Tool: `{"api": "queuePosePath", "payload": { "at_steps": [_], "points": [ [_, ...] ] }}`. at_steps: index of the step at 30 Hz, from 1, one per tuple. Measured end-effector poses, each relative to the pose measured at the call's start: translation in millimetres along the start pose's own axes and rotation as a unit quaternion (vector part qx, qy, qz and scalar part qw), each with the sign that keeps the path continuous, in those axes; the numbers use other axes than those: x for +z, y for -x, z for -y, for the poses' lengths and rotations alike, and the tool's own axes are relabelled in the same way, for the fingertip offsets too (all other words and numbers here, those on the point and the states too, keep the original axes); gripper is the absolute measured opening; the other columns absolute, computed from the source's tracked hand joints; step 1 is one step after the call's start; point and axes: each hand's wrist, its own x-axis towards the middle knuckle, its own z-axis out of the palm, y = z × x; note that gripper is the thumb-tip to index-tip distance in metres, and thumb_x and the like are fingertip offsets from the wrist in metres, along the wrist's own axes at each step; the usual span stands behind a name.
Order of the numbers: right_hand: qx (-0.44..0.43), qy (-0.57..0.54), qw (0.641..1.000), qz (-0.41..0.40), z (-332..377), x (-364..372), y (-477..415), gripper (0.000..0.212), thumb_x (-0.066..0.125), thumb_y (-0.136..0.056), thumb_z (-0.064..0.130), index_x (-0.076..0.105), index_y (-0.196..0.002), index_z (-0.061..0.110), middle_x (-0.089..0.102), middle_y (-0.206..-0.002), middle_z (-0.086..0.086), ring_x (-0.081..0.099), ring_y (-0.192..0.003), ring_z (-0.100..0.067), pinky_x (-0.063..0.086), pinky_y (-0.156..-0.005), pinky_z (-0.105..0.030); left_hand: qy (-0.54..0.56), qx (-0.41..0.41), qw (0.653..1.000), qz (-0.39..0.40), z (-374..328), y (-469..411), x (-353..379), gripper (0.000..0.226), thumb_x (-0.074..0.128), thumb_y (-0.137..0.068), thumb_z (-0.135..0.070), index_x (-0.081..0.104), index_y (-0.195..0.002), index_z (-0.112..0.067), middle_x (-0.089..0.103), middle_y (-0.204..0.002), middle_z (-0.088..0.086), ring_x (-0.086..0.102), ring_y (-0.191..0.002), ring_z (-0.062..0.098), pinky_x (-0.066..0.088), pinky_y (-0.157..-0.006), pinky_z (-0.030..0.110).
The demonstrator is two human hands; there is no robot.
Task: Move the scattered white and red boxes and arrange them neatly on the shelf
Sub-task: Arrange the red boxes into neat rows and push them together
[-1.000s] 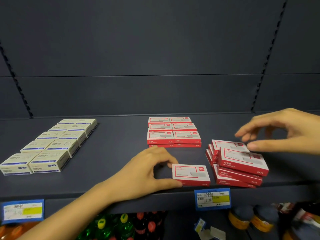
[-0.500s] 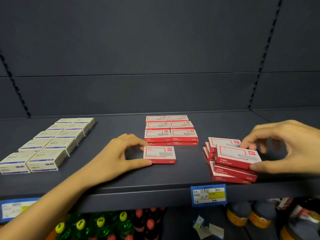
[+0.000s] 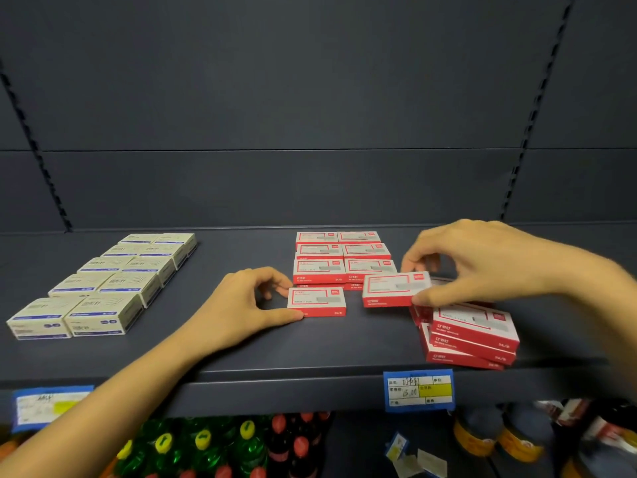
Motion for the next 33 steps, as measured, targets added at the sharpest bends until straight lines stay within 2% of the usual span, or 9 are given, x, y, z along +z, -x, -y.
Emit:
{"api": "queuePosePath", "payload": {
  "at_steps": [5, 10, 13, 16, 18, 22, 25, 30, 33],
  "points": [
    [0.002, 0.067, 0.998, 0.014, 3, 14, -29, 0.05, 0.055, -0.079, 0.06, 0.048, -0.122, 0.034, 0.054, -0.121, 0.017, 0.05, -0.096, 0.0, 0.037, -0.075, -0.017, 0.009, -0.003, 1.0, -0.012, -2, -1, 2, 0.031, 0.081, -0.064, -0.032, 0.067, -0.091, -0.024, 0.069, -0.082, -0.019, 0.053, -0.072, -0.004, 0.04, -0.064, 0.004],
    [-0.005, 0.066, 0.997, 0.033, 1, 21, -40, 0.047, 0.056, -0.08, 0.057, 0.051, -0.121, 0.034, 0.056, -0.12, 0.015, 0.049, -0.091, 0.0, 0.031, -0.064, -0.013, 0.0, -0.002, 1.0, -0.013, -3, 0, 3, 0.031, 0.08, -0.064, -0.032, 0.067, -0.091, -0.024, 0.067, -0.082, -0.022, 0.054, -0.075, -0.009, 0.039, -0.065, 0.002],
    [-0.003, 0.054, 0.998, 0.023, 2, 21, -38, 0.046, 0.057, -0.081, 0.055, 0.052, -0.121, 0.034, 0.055, -0.12, 0.015, 0.05, -0.094, -0.001, 0.034, -0.069, -0.014, -0.013, -0.003, 1.0, -0.014, -4, 1, 2, 0.033, 0.08, -0.064, -0.034, 0.065, -0.093, -0.025, 0.066, -0.084, -0.022, 0.056, -0.076, -0.003, 0.039, -0.066, 0.004],
    [0.002, 0.034, 0.999, -0.001, -3, 11, -25, 0.041, 0.055, -0.082, 0.055, 0.052, -0.119, 0.039, 0.052, -0.118, 0.02, 0.048, -0.103, 0.001, 0.038, -0.08, -0.021, -0.033, -0.003, 0.999, -0.027, -6, 2, 2, 0.038, 0.081, -0.062, -0.036, 0.063, -0.094, -0.027, 0.065, -0.086, -0.021, 0.056, -0.079, 0.003, 0.039, -0.067, 0.007],
    [0.014, 0.006, 1.0, -0.019, -14, 2, -11, 0.035, 0.056, -0.081, 0.054, 0.053, -0.114, 0.043, 0.052, -0.112, 0.025, 0.048, -0.1, 0.003, 0.041, -0.081, -0.022, -0.037, 0.012, 0.998, -0.049, -9, 2, 0, 0.038, 0.082, -0.061, -0.036, 0.063, -0.092, -0.027, 0.065, -0.085, -0.019, 0.057, -0.081, 0.004, 0.038, -0.069, 0.006],
    [0.03, -0.079, 0.996, -0.012, -36, -4, 14, 0.044, 0.054, -0.067, 0.062, 0.058, -0.107, 0.043, 0.058, -0.104, 0.028, 0.05, -0.094, 0.012, 0.039, -0.069, -0.007, -0.028, 0.053, 0.996, -0.066, -22, 1, -1, 0.033, 0.079, -0.064, -0.036, 0.064, -0.091, -0.026, 0.065, -0.085, -0.018, 0.056, -0.082, 0.004, 0.035, -0.07, 0.003],
    [0.035, -0.116, 0.993, 0.011, -47, 2, 24, 0.052, 0.054, -0.061, 0.063, 0.06, -0.107, 0.041, 0.059, -0.101, 0.028, 0.05, -0.096, 0.016, 0.037, -0.071, 0.0, -0.009, 0.077, 0.996, -0.046, -36, 0, 2, 0.029, 0.077, -0.066, -0.036, 0.062, -0.09, -0.029, 0.065, -0.086, -0.017, 0.055, -0.087, -0.002, 0.035, -0.072, 0.0],
    [0.034, -0.181, 0.982, 0.038, -55, 11, 33, 0.044, 0.056, -0.064, 0.062, 0.064, -0.102, 0.042, 0.064, -0.097, 0.03, 0.057, -0.094, 0.007, 0.044, -0.07, -0.008, 0.026, 0.122, 0.992, -0.001, -63, 1, 15, 0.028, 0.075, -0.068, -0.035, 0.063, -0.092, -0.029, 0.06, -0.089, -0.021, 0.053, -0.09, -0.009, 0.039, -0.077, 0.002],
    [0.028, -0.185, 0.981, 0.043, -58, 12, 36, 0.043, 0.059, -0.064, 0.059, 0.063, -0.104, 0.042, 0.061, -0.101, 0.034, 0.057, -0.096, 0.003, 0.046, -0.077, -0.015, 0.025, 0.141, 0.989, 0.028, -78, -1, 25, 0.03, 0.07, -0.071, -0.043, 0.064, -0.096, -0.029, 0.06, -0.094, -0.023, 0.052, -0.095, -0.006, 0.04, -0.082, 0.006]
  ]
}}
